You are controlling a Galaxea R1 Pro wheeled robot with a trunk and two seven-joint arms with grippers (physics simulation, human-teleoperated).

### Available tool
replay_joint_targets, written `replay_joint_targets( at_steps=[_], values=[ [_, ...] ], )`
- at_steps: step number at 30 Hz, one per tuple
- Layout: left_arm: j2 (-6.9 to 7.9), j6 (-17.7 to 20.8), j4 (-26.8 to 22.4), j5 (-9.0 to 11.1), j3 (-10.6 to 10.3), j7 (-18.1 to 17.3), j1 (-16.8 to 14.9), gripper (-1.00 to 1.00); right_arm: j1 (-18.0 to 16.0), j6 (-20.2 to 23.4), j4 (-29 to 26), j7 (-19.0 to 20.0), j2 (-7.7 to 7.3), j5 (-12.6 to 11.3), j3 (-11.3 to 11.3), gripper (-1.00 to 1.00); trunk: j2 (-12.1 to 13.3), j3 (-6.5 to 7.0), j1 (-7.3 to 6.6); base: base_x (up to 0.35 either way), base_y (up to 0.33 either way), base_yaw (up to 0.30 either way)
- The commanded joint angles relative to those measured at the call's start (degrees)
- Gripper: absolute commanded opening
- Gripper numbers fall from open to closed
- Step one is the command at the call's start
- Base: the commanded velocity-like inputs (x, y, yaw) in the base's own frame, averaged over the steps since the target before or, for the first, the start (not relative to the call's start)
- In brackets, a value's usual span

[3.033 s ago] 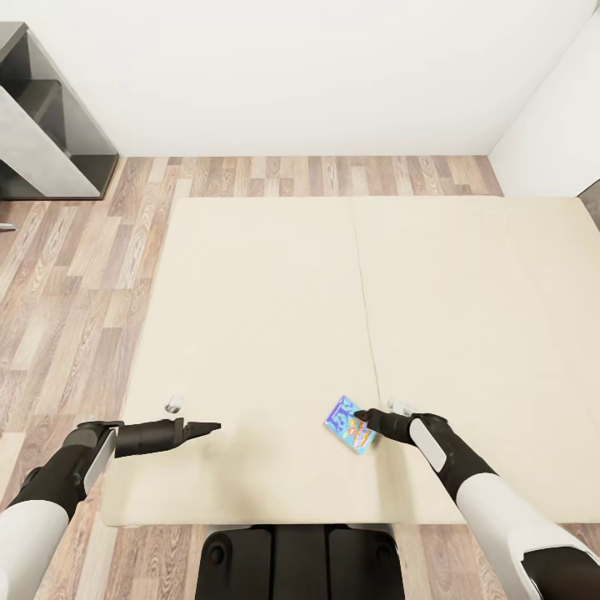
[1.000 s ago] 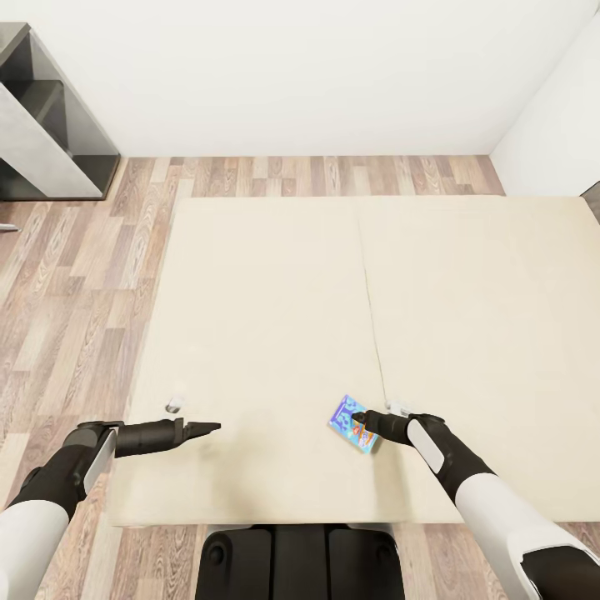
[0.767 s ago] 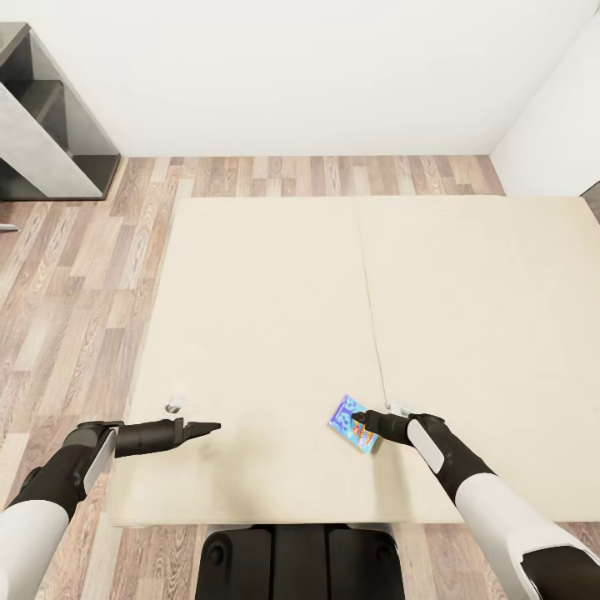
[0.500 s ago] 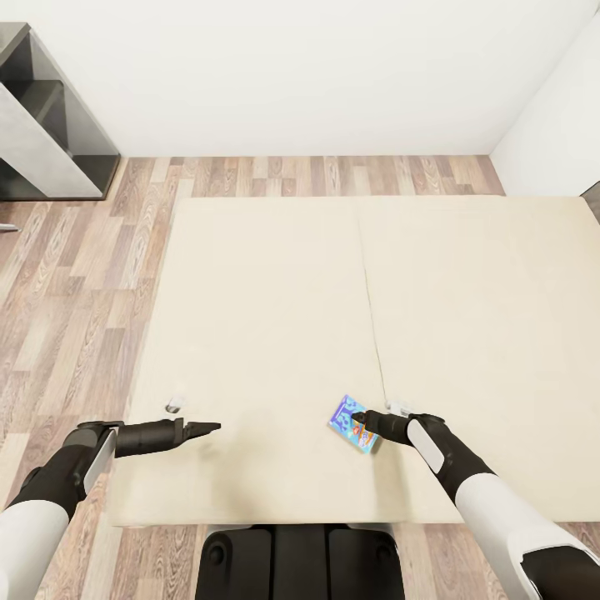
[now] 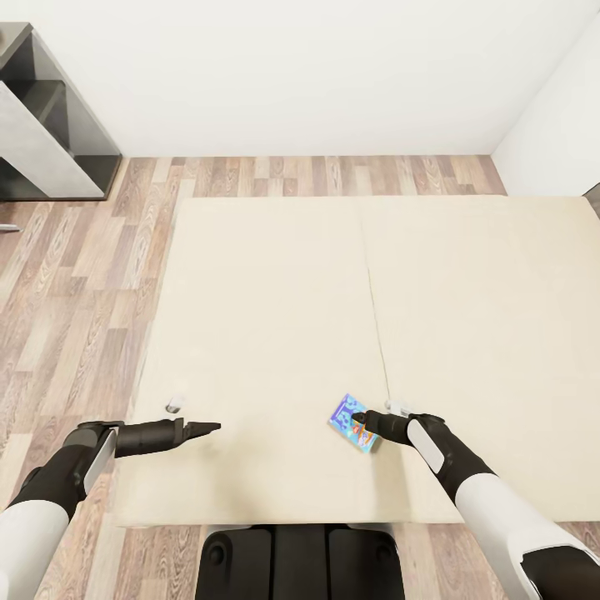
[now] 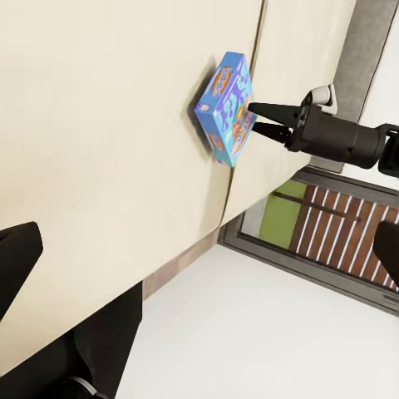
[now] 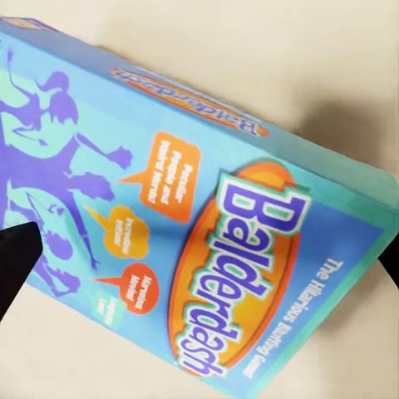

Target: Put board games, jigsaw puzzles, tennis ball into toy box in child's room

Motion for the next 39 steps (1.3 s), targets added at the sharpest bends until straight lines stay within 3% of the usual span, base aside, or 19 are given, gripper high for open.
replay_joint_targets(
  at_steps=[1, 39],
  values=[
    [0.01, 0.50, 0.00, 0.16, 0.00, -0.09, -0.02, 1.00, -0.02, 0.16, -0.05, 0.08, -0.06, 0.00, 0.25, 1.00, -0.09, -0.06, 0.03, 0.000, 0.005, 0.000],
    [0.01, 0.58, 0.00, 0.16, 0.00, -0.17, -0.02, 1.00, -0.02, 0.16, -0.05, -0.01, 0.02, 0.02, 0.25, 1.00, -0.09, -0.06, 0.03, 0.000, 0.026, 0.000]
  ],
)
